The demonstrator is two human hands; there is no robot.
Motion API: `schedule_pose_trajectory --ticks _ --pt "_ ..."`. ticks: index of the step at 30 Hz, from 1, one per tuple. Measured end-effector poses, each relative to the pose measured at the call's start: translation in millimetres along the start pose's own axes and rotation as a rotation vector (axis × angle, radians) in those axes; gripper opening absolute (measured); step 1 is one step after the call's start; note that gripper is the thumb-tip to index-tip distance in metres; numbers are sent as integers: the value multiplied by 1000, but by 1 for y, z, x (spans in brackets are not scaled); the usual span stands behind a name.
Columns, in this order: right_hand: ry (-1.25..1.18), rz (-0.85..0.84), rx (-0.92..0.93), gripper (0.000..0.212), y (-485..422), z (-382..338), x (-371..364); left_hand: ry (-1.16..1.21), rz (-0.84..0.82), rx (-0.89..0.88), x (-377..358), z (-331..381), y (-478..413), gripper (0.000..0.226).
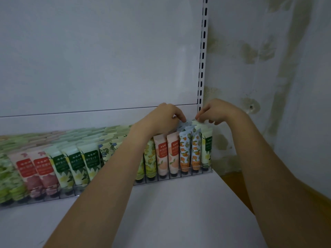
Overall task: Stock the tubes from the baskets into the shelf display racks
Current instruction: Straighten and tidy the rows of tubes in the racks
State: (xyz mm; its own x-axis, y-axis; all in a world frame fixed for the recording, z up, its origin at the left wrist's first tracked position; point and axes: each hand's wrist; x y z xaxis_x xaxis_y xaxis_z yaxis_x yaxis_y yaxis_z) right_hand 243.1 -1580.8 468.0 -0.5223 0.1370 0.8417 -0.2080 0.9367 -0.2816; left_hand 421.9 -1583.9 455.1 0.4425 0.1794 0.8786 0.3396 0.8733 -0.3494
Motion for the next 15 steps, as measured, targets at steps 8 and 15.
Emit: schedule_pose_trajectory --ticks 8,15 --pt "47 13 52 22 0 -3 7 -21 -42 6 -4 1 0 33" --pt "82 -115 61 18 1 -3 0 -29 -63 -5 -5 -2 -2 30"
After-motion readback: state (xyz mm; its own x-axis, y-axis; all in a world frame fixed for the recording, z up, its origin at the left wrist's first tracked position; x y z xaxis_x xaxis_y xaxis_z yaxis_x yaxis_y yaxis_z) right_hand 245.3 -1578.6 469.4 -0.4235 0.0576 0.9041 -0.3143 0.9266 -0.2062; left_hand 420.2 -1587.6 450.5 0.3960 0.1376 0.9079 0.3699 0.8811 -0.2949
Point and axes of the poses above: each hand's wrist, its own y-axis away from the middle knuckle, its own x-axis out of the back of the hand, z = x × y, and after that the axes turned 15 degrees about x, right-handed
